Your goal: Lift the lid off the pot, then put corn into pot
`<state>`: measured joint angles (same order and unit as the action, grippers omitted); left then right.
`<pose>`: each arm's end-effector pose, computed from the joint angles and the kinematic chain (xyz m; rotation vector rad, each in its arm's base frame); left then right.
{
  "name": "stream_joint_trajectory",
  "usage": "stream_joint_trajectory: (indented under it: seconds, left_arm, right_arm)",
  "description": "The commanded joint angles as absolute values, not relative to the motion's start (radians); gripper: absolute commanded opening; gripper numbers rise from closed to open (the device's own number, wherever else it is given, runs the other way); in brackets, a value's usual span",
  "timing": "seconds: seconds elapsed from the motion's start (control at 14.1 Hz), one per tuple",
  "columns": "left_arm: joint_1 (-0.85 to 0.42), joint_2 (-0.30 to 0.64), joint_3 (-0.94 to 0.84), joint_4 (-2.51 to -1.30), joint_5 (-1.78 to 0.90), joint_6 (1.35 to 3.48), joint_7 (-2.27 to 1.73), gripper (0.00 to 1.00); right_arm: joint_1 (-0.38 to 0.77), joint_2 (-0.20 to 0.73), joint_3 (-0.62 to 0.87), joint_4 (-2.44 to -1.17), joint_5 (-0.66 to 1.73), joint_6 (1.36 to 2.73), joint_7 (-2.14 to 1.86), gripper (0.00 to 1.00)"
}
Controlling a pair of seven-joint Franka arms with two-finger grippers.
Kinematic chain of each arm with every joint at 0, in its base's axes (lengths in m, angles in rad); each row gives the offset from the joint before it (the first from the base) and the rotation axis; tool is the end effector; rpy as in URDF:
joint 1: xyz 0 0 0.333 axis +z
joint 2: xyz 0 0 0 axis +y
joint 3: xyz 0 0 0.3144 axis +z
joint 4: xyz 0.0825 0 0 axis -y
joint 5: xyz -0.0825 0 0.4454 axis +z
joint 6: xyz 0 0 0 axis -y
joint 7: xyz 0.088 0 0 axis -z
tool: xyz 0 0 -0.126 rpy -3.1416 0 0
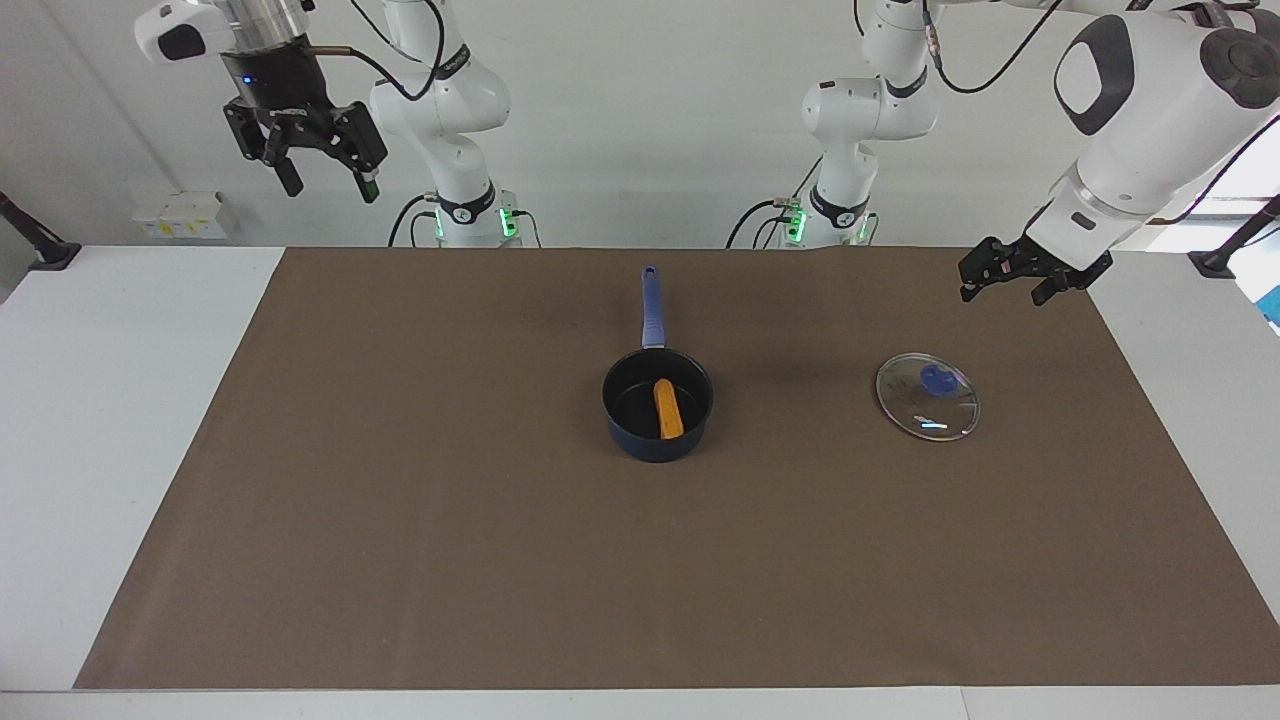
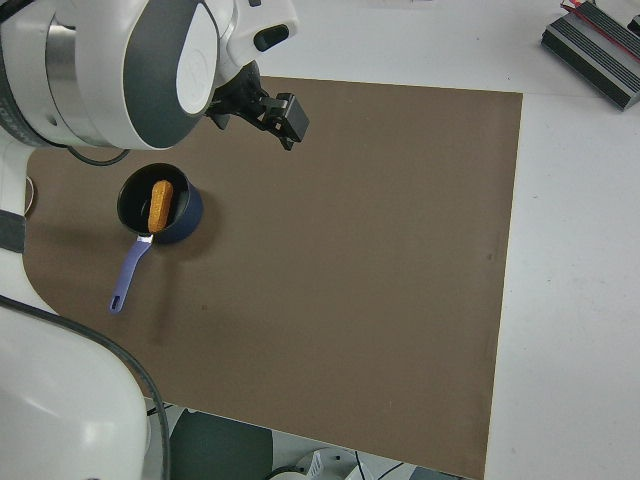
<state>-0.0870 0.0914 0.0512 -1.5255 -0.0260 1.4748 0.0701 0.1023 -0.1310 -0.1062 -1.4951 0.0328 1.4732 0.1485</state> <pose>0.6283 -0.0272 0.5634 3.1056 -0.1654 -0.2206 0.5612 -0.0025 0.7117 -3.0750 0.2269 -0.1617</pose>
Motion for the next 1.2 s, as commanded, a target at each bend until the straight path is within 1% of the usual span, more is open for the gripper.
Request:
stream_joint_trajectory:
  seconds: [0.0,0.21,0.49,0.92,1.13]
  left_arm:
    - [-0.084,0.089,0.054,-1.525,-0.035,1.466,0.061,1.00]
    - [-0.086,0.089,0.054,-1.523,-0.035,1.463,0.064,1.00]
    - [-0.089,0.091,0.054,-1.522,-0.035,1.468,0.064,1.00]
    - [-0.084,0.074,0.060,-1.508,-0.034,1.456,0.074,1.00]
    - [-0.084,0.058,0.066,-1.506,-0.034,1.445,0.072,1.00]
  right_arm:
    - [0.095,-0.127,-0.121,-1.508,0.031,1.440,0.006,1.00]
    - [0.104,-0.127,-0.117,-1.568,0.038,1.440,-0.009,1.00]
    - [0.106,-0.126,-0.115,-1.563,0.046,1.443,-0.008,1.00]
    - [0.110,-0.126,-0.107,-1.572,-0.044,1.479,-0.034,1.00]
    - [0.106,-0.126,-0.109,-1.572,-0.014,1.473,-0.025,1.00]
